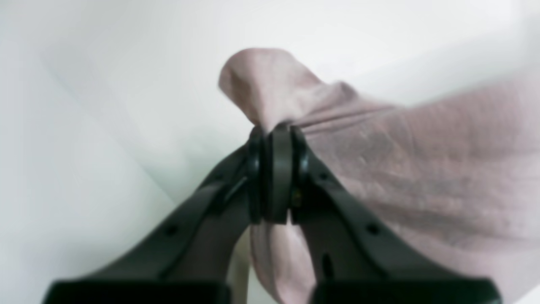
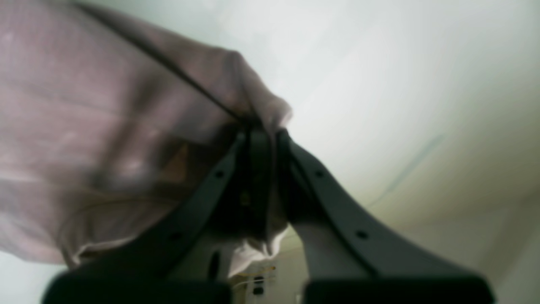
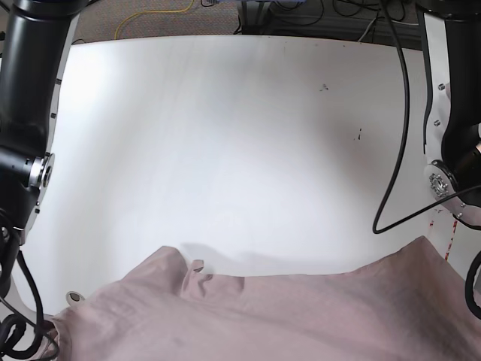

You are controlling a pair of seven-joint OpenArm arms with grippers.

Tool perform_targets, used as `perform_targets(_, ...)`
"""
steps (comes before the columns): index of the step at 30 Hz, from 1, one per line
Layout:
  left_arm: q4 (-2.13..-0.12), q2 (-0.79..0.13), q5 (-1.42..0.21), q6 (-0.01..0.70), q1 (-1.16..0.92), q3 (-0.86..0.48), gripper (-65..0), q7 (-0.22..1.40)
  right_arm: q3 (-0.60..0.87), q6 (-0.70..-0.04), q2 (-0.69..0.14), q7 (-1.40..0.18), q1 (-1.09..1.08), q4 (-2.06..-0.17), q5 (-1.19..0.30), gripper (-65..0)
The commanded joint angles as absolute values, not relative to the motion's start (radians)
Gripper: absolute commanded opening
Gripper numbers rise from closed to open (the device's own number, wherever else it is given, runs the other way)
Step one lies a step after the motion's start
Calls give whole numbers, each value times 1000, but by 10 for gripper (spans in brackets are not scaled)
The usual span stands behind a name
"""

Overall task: Fold the T-shirt properly
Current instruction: 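Raise the shirt with both grippers and lower it again, then drag the shirt with both grippers to spread it flat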

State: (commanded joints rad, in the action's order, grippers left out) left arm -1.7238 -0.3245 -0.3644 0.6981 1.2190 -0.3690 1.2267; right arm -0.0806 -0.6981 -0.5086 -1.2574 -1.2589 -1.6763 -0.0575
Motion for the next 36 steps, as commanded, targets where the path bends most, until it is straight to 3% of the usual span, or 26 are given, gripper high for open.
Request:
perform_targets(6,-1741,-326,-364,698,1142,-369,-650,1227,-36,-698,-513,-1282,-1139,-1770,-50,-650)
perform_targets(12,-1816,-321,-366,698,975,-372,-650,1227,101,-698,-503,-1283,-852,-1917,-58,-650)
perform_targets(24,-1913,-320,-367,698,567,-378,-650,1227,302,-698,-332,-1280,-375,-2017,-48,-650)
perform_targets(36,-1942,-321,-366,698,182,-429,-650,1227,358,-698,-240,-1230,-117,-2017,-48,-650)
